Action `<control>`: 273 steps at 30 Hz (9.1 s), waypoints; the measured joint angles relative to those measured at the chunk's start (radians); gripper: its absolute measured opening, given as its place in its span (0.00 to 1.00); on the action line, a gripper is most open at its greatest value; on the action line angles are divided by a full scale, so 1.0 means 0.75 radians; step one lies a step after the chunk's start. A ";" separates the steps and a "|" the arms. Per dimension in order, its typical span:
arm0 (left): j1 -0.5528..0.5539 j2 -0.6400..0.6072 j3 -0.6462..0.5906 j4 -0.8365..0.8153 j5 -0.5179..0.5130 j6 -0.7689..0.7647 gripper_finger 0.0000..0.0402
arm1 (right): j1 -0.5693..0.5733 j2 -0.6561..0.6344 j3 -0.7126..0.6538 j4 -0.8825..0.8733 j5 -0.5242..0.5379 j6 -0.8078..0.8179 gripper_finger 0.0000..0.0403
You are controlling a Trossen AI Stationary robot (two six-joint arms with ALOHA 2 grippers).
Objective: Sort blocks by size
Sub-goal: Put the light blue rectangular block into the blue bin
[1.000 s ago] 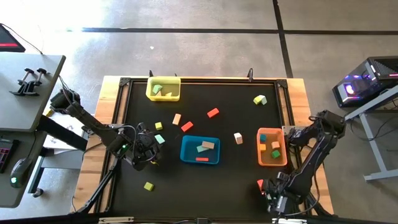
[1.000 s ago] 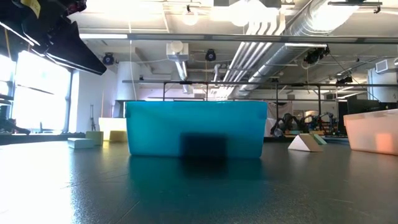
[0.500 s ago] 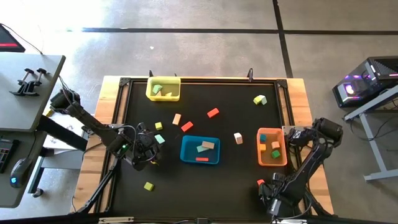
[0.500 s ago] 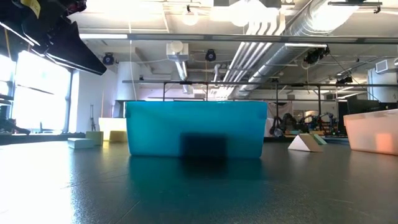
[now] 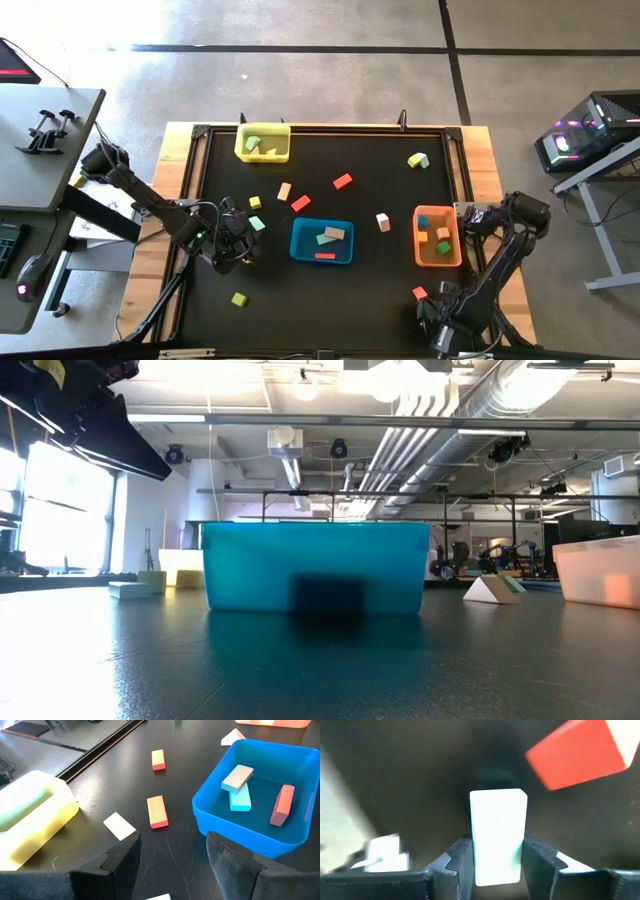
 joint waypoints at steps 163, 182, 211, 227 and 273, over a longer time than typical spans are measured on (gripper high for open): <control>0.599 -0.163 -0.397 0.488 0.496 0.506 0.53 | -1.007 -0.035 -0.257 1.988 0.769 -1.762 0.46; 0.447 -0.163 -0.395 0.370 0.880 0.917 0.53 | -1.007 -0.035 -0.193 1.791 0.733 -1.686 0.46; 0.580 0.081 -0.304 0.576 1.096 1.148 0.53 | -1.007 -0.035 -0.193 1.762 0.670 -1.666 0.46; 0.701 0.344 -0.295 0.696 1.194 1.161 0.52 | -1.007 -0.034 -0.193 1.732 0.651 -1.646 0.46; 0.622 0.011 -0.203 0.174 0.848 0.153 0.46 | -1.007 -0.034 -0.194 1.690 0.652 -1.616 0.46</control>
